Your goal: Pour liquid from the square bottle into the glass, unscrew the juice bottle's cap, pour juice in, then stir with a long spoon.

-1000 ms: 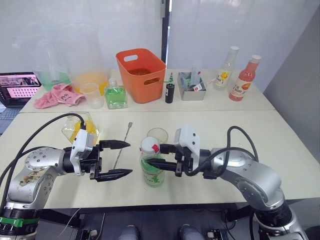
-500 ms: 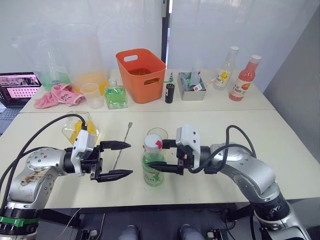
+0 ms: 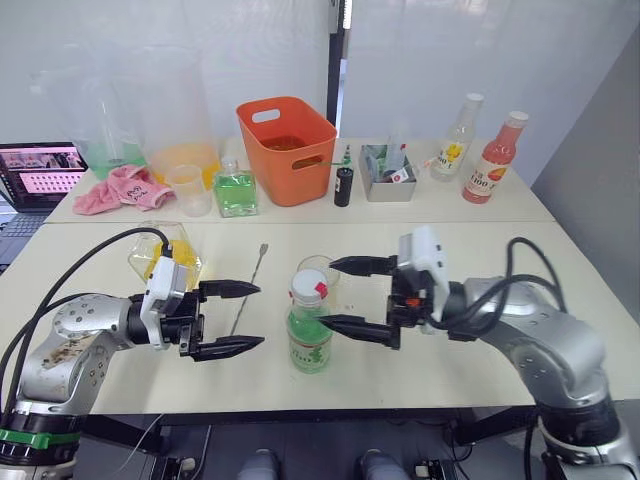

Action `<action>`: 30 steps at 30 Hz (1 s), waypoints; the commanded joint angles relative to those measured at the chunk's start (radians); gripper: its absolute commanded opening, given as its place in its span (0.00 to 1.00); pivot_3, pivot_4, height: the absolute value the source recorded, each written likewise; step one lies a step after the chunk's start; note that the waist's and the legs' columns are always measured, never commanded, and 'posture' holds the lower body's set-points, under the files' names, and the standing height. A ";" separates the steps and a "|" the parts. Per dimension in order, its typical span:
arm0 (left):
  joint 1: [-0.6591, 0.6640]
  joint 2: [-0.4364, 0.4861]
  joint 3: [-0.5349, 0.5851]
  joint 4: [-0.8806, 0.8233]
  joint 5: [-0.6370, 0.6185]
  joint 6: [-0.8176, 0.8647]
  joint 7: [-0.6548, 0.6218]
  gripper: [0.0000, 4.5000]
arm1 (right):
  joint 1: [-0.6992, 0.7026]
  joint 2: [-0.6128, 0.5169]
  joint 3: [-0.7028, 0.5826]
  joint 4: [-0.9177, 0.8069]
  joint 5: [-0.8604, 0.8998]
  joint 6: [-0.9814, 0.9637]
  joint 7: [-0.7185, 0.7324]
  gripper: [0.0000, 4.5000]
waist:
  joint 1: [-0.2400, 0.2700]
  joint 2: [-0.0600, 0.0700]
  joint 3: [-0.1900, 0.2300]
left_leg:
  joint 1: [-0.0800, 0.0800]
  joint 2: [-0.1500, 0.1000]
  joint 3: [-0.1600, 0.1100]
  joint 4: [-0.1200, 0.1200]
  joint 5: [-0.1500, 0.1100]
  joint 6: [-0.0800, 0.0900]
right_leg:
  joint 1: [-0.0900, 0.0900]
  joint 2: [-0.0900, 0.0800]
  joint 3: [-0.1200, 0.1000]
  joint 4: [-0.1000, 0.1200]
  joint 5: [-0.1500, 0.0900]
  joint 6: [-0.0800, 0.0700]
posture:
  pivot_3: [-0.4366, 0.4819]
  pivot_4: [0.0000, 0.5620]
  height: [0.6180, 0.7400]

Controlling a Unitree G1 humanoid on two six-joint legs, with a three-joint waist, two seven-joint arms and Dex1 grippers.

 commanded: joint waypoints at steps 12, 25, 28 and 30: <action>0.040 0.003 0.079 0.007 -0.015 0.007 0.070 1.00 | 0.316 -0.118 -0.316 -0.026 0.097 -0.029 -0.047 0.99 | 0.006 0.000 0.000 | 0.000 0.000 0.000 0.000 0.000 0.000 | 0.000 0.000 0.000 0.000 0.000 0.000 | 0.48 0.27 0.99; -0.142 -0.012 -0.087 -0.092 -0.092 0.247 0.103 1.00 | 0.344 -0.150 -0.345 -0.044 0.152 -0.014 -0.052 0.99 | 0.017 -0.001 0.000 | 0.000 0.000 0.000 0.001 0.000 0.000 | 0.001 0.000 0.000 0.000 0.000 0.000 | 0.48 0.27 0.99; -0.190 -0.027 -0.125 -0.080 -0.092 0.263 0.098 1.00 | 0.330 -0.181 -0.335 -0.058 0.194 0.003 -0.035 0.99 | 0.015 -0.001 0.000 | 0.000 0.000 0.000 0.001 0.000 0.000 | 0.001 0.000 0.000 0.000 0.000 0.000 | 0.48 0.27 0.99; -0.218 -0.034 -0.144 -0.068 -0.084 0.266 0.091 1.00 | 0.311 -0.199 -0.330 -0.060 0.221 0.013 -0.032 0.99 | 0.015 -0.001 0.000 | 0.000 0.000 0.000 0.001 0.000 0.000 | 0.001 0.000 0.000 0.000 0.000 0.000 | 0.48 0.27 0.99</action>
